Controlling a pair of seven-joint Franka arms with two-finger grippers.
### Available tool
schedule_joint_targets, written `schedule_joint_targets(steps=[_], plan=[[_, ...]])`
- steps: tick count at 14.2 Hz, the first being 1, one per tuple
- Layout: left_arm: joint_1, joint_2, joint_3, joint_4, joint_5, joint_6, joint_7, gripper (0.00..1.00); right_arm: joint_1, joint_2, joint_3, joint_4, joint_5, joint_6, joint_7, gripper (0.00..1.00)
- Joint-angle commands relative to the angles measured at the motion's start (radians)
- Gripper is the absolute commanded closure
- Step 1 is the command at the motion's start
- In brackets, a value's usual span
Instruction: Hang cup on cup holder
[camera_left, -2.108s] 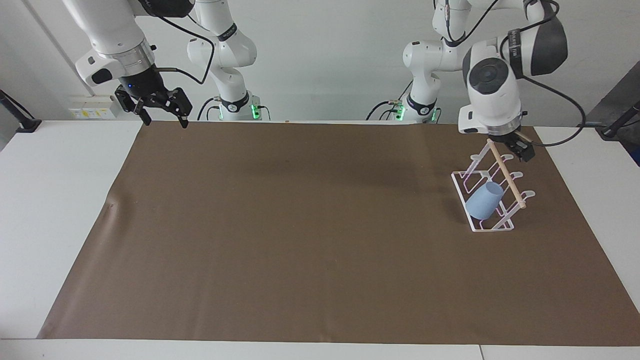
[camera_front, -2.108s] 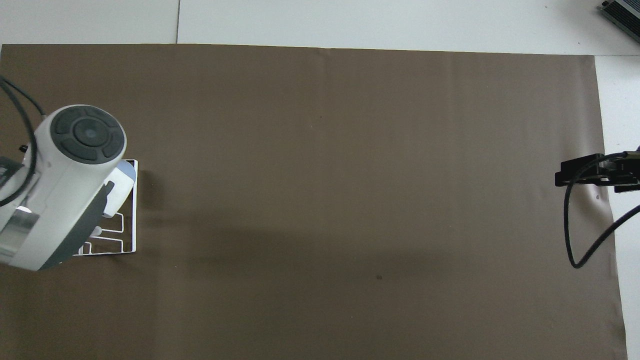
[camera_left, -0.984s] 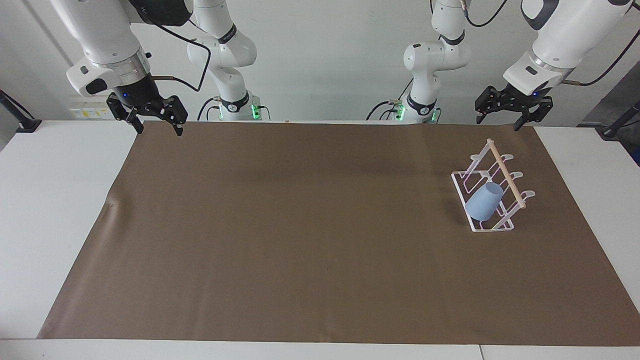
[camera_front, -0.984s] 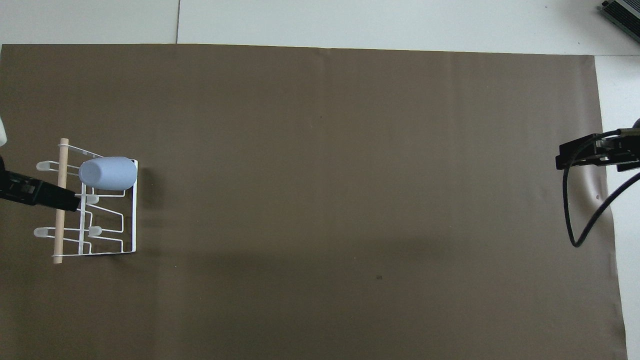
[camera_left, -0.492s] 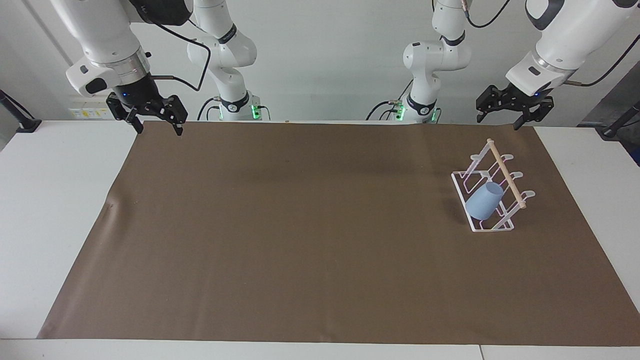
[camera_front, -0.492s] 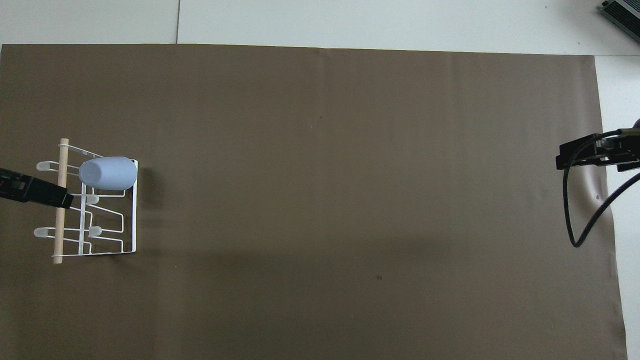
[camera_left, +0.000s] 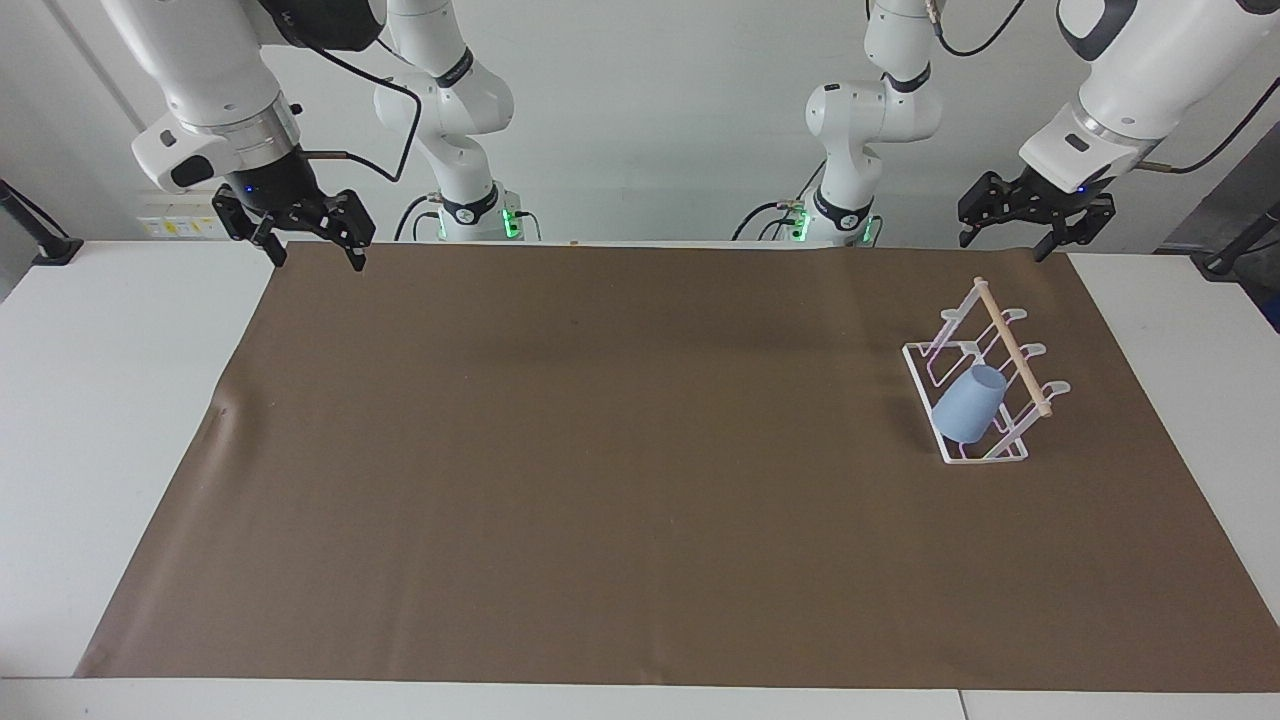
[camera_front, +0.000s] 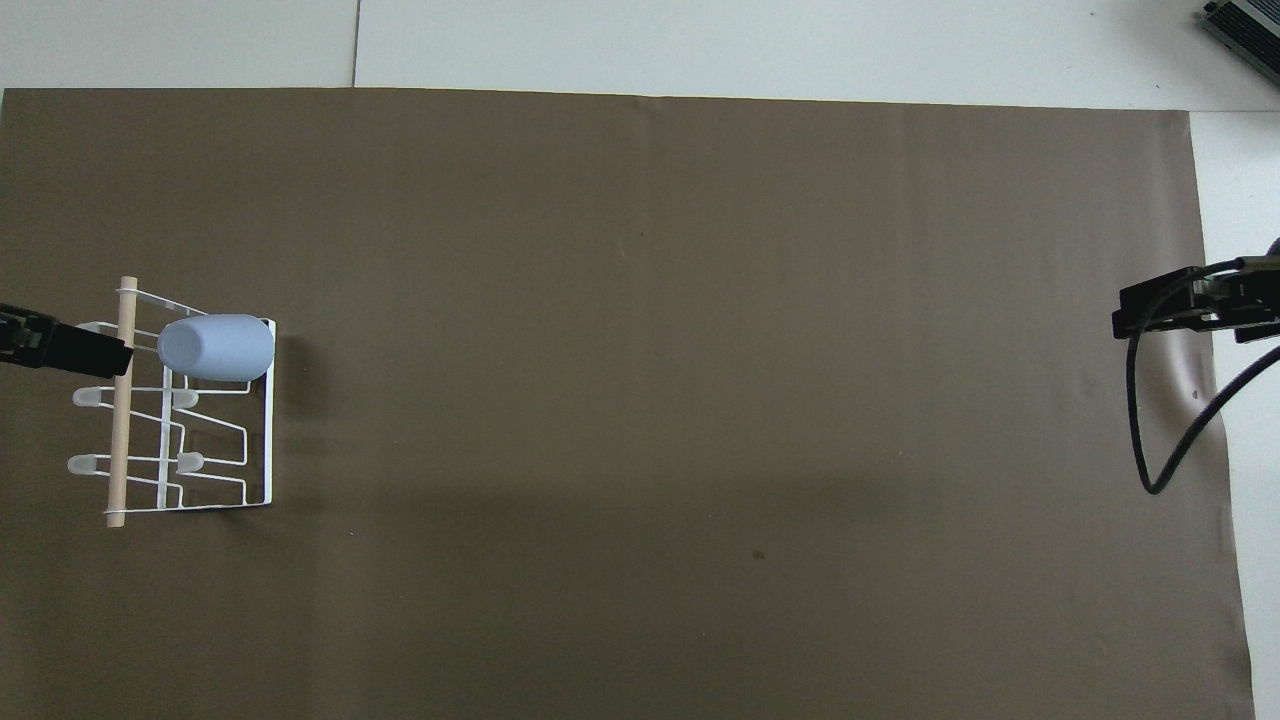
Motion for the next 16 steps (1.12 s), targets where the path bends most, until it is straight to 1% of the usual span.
schedule_joint_targets(steps=[1,5,7,9,11,12,16], plan=[[-0.016,0.003,0.016,0.011,-0.014,0.035,-0.013,0.0,-0.003,0.006,0.006,0.022,-0.015,-0.009,-0.012,0.0],[-0.016,0.0,0.016,0.011,-0.016,0.021,-0.048,0.0,-0.003,-0.009,0.006,-0.001,-0.011,-0.021,-0.007,0.0],[-0.005,0.001,0.025,0.012,-0.034,0.001,-0.068,0.0,-0.008,-0.057,0.004,-0.067,-0.009,-0.013,-0.015,0.0],[0.007,0.01,0.025,0.038,-0.068,-0.053,-0.071,0.0,-0.002,-0.059,0.006,-0.07,-0.011,-0.01,-0.007,0.0],[0.007,0.036,0.014,0.102,-0.07,-0.116,-0.074,0.0,-0.008,-0.059,0.006,-0.07,-0.009,-0.009,-0.015,0.0],[0.004,0.046,0.011,0.115,-0.07,-0.131,-0.074,0.0,-0.011,-0.059,0.006,-0.07,-0.009,-0.009,-0.016,0.0],[-0.002,0.043,0.011,0.113,-0.056,-0.111,-0.068,0.0,-0.013,-0.062,0.006,-0.078,-0.009,-0.015,-0.016,0.0]])
